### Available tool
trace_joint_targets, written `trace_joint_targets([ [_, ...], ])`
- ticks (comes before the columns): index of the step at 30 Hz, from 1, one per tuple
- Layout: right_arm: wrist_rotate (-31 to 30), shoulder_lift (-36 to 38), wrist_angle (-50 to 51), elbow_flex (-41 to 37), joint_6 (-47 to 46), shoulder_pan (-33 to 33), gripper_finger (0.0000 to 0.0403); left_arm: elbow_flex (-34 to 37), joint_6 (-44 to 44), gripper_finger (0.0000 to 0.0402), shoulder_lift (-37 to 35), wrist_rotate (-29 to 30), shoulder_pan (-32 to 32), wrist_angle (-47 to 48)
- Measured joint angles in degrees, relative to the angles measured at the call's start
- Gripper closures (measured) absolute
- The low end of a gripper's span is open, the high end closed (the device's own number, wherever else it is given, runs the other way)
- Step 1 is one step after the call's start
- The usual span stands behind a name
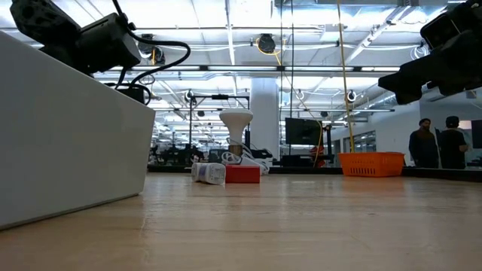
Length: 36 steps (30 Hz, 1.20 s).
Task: Pick & Place Office items
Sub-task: Put the pink charger adapter into the gray bin
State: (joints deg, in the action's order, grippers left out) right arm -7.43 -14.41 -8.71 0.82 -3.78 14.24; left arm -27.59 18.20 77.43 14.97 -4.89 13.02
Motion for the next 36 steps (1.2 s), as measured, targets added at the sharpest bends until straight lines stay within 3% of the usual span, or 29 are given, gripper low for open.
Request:
trace_joint_targets([
  [12,-0.01,-0.02,0.00,0.00,0.01,0.00,0.0183,0.00,0.76,0.0238,-0.02,0.03,0.00,-0.07],
  [15,-0.01,-0.01,-0.01,0.00,-0.01,0.00,0.0183,0.00,0.80,0.0240,-0.04,0.32,0.00,-0.07],
  [24,-0.01,-0.02,0.00,0.00,-0.01,0.02,0.0183,-0.01,3.58,0.0196,-0.04,1.59,0.00,-0.72],
  [36,-0.01,0.00,-0.01,0.00,-0.01,0.00,0.0183,-0.01,3.31,0.0253,-0.09,1.61,0.00,-4.63],
])
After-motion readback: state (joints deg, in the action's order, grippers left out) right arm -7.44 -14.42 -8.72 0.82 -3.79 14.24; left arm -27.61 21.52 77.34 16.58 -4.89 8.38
